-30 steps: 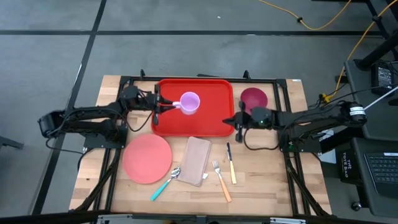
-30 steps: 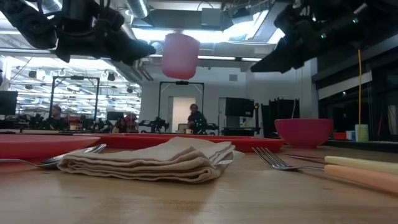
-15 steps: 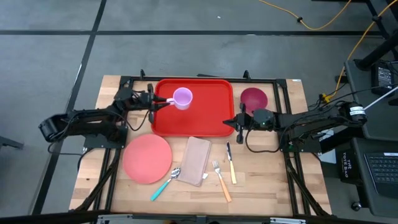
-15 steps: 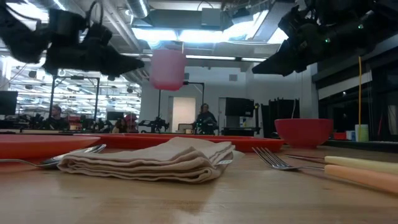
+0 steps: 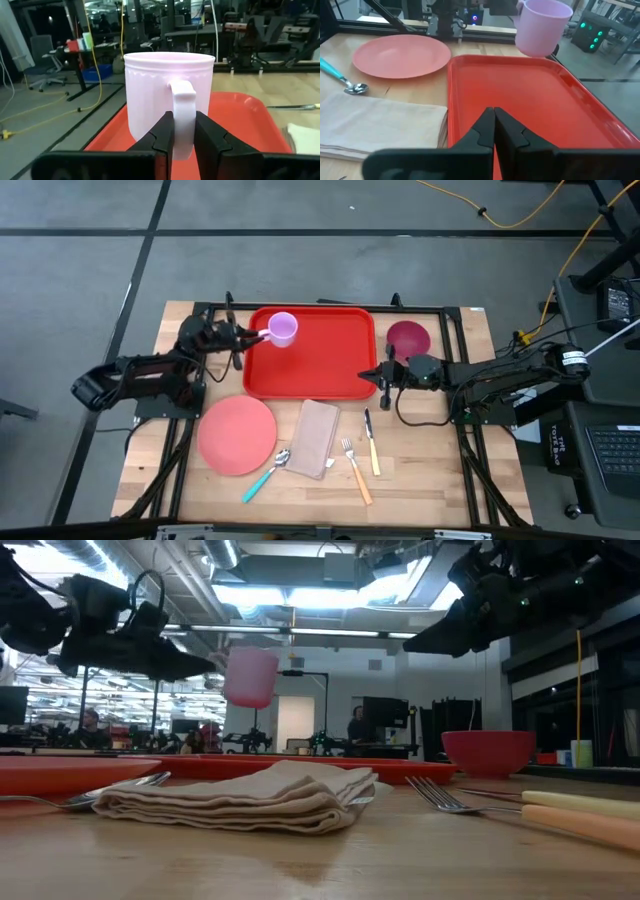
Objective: Set up tray
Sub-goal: Put the purple mug on top of the orange serving tray
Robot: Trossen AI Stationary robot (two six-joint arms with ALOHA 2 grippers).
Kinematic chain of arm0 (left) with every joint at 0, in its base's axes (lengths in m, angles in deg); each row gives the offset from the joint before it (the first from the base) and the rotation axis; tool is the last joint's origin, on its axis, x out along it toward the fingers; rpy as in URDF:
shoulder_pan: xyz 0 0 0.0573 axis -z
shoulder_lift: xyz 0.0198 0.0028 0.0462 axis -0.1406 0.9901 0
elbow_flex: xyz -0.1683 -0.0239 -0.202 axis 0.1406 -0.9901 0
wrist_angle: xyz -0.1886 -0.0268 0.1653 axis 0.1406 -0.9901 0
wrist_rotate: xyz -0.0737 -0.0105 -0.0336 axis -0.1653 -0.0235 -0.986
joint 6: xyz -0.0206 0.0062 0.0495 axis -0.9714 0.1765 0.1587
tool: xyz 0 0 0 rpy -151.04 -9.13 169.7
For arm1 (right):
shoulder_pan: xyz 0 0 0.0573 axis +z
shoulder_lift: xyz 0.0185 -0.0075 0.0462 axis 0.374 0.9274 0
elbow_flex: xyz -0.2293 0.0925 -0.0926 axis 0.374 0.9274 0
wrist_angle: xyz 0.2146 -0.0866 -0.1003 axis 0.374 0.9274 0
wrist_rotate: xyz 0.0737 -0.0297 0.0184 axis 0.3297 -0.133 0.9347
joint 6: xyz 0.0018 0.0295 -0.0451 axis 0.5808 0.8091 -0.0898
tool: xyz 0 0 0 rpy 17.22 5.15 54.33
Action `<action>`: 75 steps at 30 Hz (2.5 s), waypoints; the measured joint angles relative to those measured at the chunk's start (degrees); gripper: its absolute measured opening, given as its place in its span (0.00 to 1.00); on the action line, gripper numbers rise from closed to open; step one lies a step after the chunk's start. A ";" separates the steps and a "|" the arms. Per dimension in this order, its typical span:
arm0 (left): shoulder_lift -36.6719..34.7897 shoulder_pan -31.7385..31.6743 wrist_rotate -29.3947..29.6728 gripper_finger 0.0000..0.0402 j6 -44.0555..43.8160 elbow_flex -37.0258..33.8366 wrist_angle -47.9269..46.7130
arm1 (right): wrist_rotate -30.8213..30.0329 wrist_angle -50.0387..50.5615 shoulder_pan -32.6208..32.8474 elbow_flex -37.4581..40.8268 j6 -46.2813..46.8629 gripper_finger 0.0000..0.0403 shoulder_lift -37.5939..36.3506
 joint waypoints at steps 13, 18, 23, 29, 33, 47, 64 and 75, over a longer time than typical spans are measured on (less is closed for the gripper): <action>15.38 -11.34 -10.10 0.11 0.13 4.71 5.61 | -0.10 -0.29 0.00 0.00 -0.17 0.02 0.02; 23.31 -12.86 -12.37 0.11 0.12 5.22 13.97 | -0.81 -0.28 0.02 0.00 -0.16 0.02 0.02; 29.97 -14.58 -13.72 0.11 0.10 5.27 20.15 | -1.47 -0.25 0.00 0.00 -0.09 0.02 0.02; 37.05 -16.20 -13.85 0.10 -0.06 5.75 25.98 | -1.63 -0.37 0.00 0.00 -0.13 0.02 0.02; 41.57 -16.17 -13.75 0.10 -0.85 8.74 26.83 | -1.65 -0.84 0.00 0.00 -0.09 0.02 0.02; 47.35 -16.84 -14.96 0.11 -2.95 11.43 26.99 | -1.63 -0.79 0.00 0.00 -0.17 0.02 0.02; 47.33 -16.77 -7.60 0.11 3.75 8.13 27.23 | -1.63 -0.64 0.00 0.00 -0.20 0.02 0.02; 47.33 -14.78 -3.89 0.15 4.09 8.13 26.90 | -1.61 -0.64 0.00 0.00 -0.20 0.02 0.02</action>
